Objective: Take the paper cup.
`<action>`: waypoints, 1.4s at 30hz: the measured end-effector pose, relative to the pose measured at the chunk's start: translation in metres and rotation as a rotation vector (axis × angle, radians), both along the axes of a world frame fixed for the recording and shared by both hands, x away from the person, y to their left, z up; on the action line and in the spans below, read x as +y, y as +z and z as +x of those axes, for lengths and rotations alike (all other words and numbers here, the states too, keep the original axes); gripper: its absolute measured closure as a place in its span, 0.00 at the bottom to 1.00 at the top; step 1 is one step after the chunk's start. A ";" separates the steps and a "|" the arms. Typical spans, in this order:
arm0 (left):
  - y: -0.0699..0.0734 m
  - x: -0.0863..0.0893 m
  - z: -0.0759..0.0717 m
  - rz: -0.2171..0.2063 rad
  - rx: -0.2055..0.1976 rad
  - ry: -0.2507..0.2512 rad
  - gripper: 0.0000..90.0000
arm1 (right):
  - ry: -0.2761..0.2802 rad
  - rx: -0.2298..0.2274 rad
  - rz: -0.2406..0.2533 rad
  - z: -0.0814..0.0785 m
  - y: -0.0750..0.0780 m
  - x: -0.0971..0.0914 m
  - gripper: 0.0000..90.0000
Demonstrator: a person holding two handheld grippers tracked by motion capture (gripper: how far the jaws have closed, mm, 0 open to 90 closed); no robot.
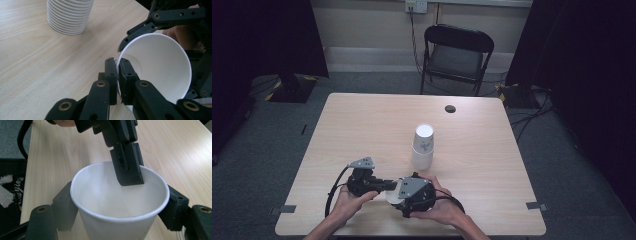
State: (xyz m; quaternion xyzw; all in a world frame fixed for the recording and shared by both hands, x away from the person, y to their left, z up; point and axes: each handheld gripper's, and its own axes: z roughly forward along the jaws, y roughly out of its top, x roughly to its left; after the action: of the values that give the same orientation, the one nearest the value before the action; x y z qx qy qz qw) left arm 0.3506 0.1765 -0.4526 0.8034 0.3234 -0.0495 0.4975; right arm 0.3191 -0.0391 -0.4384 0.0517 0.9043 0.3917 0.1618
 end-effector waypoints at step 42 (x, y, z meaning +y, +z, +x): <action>0.008 0.034 0.010 0.145 -0.188 0.259 0.35 | -0.303 0.124 0.252 0.027 0.013 -0.067 0.32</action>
State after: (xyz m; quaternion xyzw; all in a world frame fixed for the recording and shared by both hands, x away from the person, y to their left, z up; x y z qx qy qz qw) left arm 0.3610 0.2104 -0.4448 0.7899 0.3790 0.1140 0.4684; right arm 0.3457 -0.1066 -0.4253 0.2309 0.8381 0.4692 0.1554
